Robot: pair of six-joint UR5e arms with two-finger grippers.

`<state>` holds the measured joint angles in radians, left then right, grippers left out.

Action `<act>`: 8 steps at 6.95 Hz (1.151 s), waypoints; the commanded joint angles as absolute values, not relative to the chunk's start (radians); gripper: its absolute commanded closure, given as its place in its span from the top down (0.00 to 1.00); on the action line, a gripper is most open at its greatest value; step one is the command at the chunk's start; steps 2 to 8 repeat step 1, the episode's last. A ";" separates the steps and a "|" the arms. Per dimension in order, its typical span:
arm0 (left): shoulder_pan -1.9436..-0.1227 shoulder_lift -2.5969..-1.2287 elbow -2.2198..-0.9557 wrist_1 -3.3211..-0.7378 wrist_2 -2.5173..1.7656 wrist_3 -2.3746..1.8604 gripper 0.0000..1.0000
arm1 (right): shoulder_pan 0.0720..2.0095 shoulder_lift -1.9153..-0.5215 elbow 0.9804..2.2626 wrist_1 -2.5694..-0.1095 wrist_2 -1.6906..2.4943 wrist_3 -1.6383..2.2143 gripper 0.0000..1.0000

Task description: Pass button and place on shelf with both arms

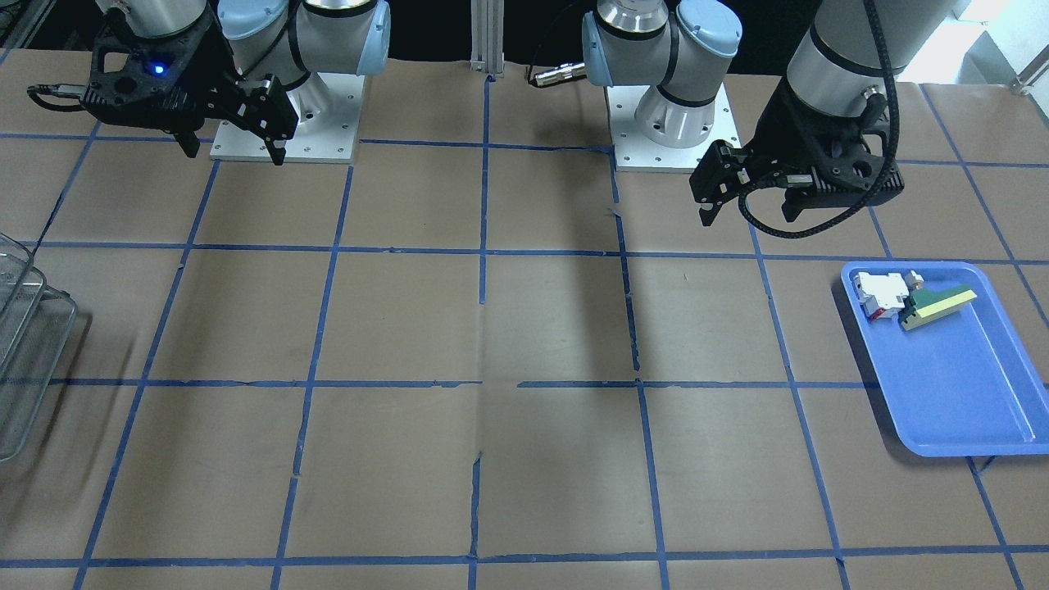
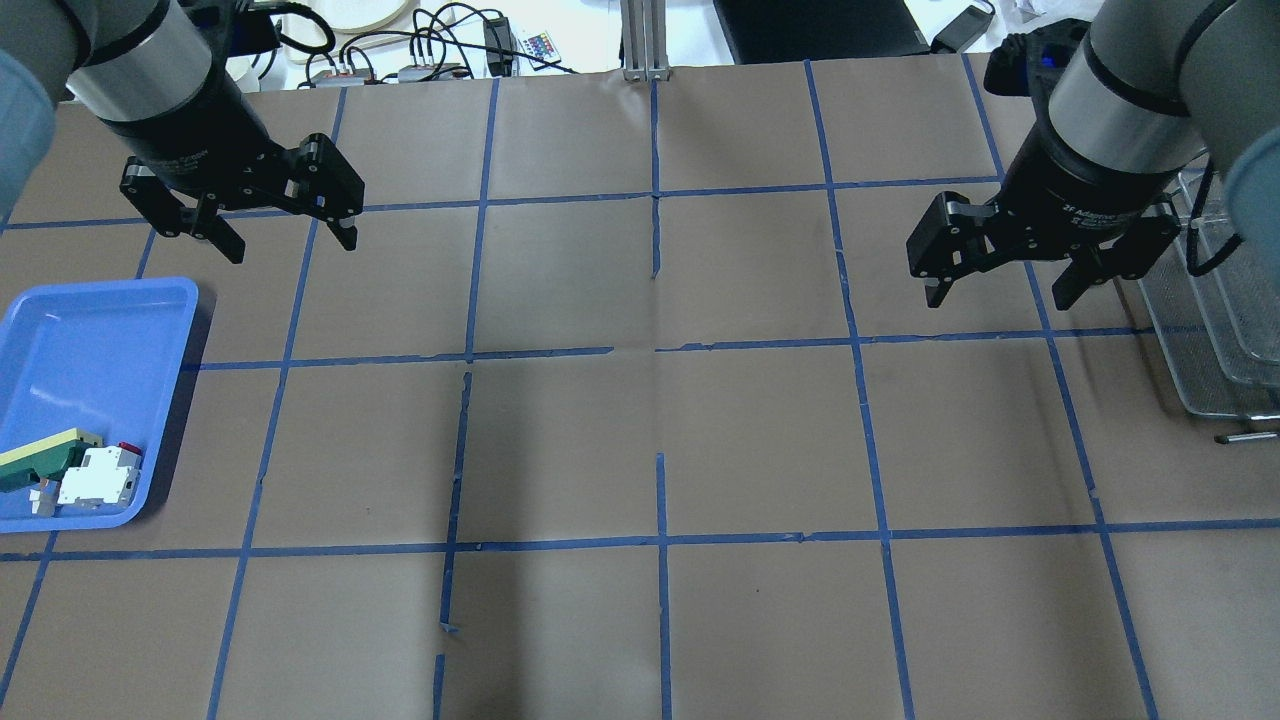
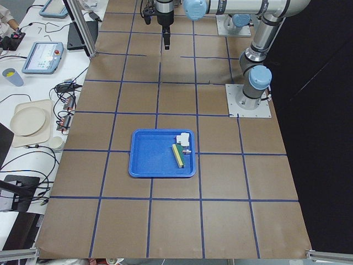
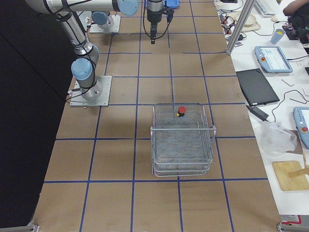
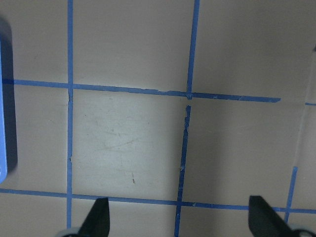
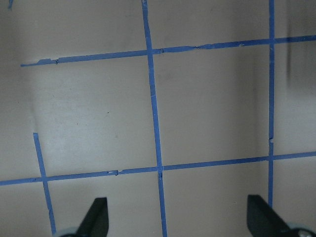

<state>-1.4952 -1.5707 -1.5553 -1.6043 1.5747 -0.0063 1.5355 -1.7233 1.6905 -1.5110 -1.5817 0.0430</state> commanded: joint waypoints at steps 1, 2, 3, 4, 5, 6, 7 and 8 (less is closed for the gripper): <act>-1.499 -1.569 -1.555 -1.602 1.575 0.001 1.00 | 1.536 -1.724 1.690 -1.511 -1.582 0.043 1.00; -1.499 -1.569 -1.555 -1.602 1.575 0.001 1.00 | 1.536 -1.724 1.690 -1.511 -1.582 0.043 1.00; -1.499 -1.569 -1.555 -1.602 1.575 0.001 1.00 | 1.536 -1.724 1.690 -1.511 -1.582 0.043 1.00; -1.499 -1.569 -1.555 -1.602 1.575 0.001 1.00 | 1.536 -1.724 1.690 -1.511 -1.582 0.043 1.00; -1.499 -1.569 -1.555 -1.602 1.575 0.001 1.00 | 1.536 -1.724 1.690 -1.511 -1.582 0.043 1.00; -1.499 -1.569 -1.555 -1.602 1.575 0.001 1.00 | 1.536 -1.724 1.690 -1.511 -1.582 0.043 1.00; -1.499 -1.569 -1.555 -1.602 1.575 0.001 1.00 | 1.536 -1.724 1.690 -1.511 -1.582 0.043 1.00; -1.499 -1.569 -1.555 -1.602 1.575 0.001 1.00 | 1.536 -1.724 1.690 -1.511 -1.582 0.043 1.00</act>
